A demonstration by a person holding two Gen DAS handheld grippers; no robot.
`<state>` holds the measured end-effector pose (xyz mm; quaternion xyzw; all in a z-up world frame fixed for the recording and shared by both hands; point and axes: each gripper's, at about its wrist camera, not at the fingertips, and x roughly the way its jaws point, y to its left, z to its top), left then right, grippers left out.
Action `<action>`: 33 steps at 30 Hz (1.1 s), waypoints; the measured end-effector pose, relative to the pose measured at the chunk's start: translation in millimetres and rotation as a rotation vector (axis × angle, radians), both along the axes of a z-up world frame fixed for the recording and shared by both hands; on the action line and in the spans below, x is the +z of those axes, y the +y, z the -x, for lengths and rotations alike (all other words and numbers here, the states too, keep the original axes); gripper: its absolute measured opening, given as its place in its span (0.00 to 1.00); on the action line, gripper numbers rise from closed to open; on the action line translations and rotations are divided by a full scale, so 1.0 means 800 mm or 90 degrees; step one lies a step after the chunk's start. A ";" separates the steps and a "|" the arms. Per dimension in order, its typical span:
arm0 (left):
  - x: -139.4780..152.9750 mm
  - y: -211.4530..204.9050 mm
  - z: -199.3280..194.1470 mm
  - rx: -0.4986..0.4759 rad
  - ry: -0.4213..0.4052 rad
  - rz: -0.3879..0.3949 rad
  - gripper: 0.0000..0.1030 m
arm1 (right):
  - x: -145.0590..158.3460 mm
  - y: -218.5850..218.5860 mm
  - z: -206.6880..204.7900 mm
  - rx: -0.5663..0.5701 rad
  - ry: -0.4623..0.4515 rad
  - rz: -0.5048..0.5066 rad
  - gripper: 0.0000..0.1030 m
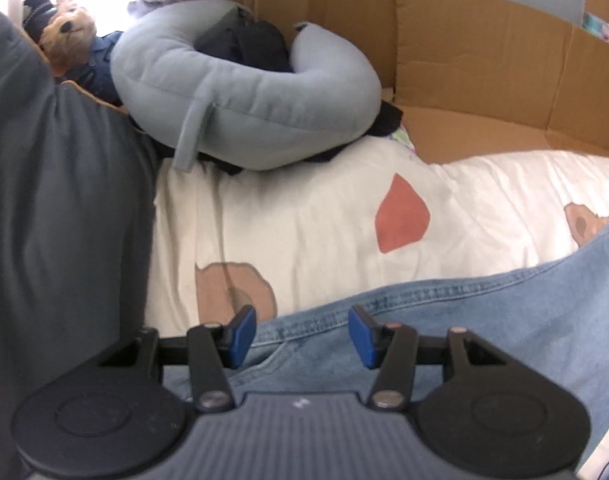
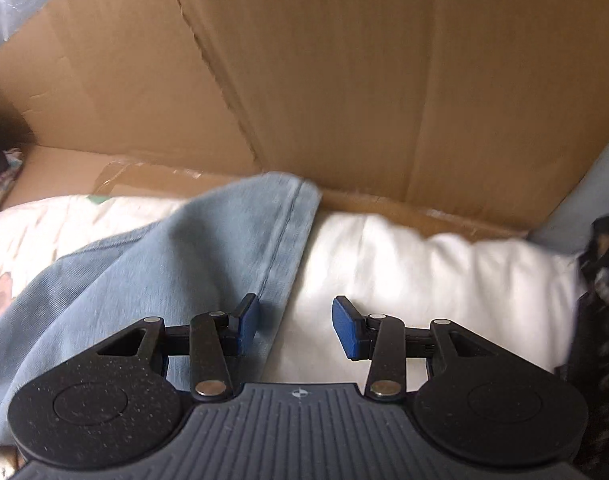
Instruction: Fold clothes
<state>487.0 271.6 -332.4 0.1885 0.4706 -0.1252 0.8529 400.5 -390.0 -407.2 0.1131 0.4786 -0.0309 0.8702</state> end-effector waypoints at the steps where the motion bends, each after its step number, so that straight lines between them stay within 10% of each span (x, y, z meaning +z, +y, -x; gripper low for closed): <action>1: -0.001 -0.004 0.000 -0.002 0.004 -0.009 0.54 | -0.003 -0.001 0.001 -0.002 -0.004 -0.019 0.52; 8: 0.003 -0.034 -0.006 0.016 0.039 -0.079 0.54 | -0.017 0.020 -0.001 0.019 -0.033 -0.061 0.51; 10: 0.008 -0.047 -0.003 0.006 0.048 -0.121 0.54 | -0.018 0.028 0.000 0.035 -0.045 -0.039 0.16; 12: 0.018 -0.058 -0.002 0.009 0.064 -0.152 0.55 | -0.018 0.023 0.002 0.028 -0.049 -0.078 0.09; 33: 0.005 -0.099 -0.005 -0.159 0.034 -0.199 0.61 | 0.057 -0.041 0.069 0.005 -0.007 0.004 0.07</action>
